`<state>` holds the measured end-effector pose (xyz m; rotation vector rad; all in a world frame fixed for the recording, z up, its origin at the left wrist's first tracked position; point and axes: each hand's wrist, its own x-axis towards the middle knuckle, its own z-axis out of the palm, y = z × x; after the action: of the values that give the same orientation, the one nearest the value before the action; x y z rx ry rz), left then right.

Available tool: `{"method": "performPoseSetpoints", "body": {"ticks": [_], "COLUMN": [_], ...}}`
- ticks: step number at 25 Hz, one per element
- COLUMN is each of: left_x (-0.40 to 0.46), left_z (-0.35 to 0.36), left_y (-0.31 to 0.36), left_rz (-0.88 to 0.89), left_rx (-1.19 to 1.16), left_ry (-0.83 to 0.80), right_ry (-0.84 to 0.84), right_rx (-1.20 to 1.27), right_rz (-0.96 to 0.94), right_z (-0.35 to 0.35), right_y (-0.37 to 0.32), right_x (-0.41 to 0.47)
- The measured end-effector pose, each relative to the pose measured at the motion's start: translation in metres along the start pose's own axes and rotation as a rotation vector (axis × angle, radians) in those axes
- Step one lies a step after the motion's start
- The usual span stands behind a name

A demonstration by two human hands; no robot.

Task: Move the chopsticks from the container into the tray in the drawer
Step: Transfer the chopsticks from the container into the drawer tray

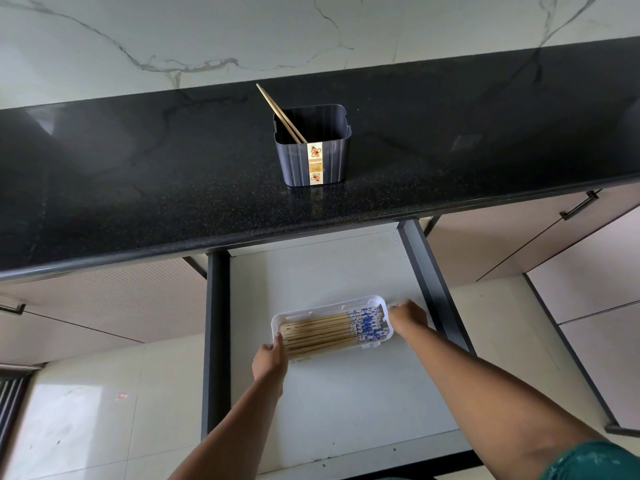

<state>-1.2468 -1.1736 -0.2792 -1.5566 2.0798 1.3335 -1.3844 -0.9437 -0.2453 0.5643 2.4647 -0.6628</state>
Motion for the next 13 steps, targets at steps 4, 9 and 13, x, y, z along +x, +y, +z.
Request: {"method": "performPoseSetpoints", "body": {"ticks": [4,9,13], "left_x": [-0.004,-0.004,-0.006], "left_z": [0.003,-0.005,-0.006], "left_y": [0.000,0.009,0.013], "left_rz": [-0.004,0.030,0.034], "left_rx": [-0.015,0.040,0.029], "left_ry": [0.019,0.003,-0.028], "right_ry": [-0.185,-0.114,-0.205], "right_rx": [0.174,0.110,0.131], "right_rz": [0.106,0.128,0.119], "right_z": [0.016,0.006,0.001], "right_y": [0.010,0.000,-0.005], "right_x": [-0.002,-0.008,-0.007]}}
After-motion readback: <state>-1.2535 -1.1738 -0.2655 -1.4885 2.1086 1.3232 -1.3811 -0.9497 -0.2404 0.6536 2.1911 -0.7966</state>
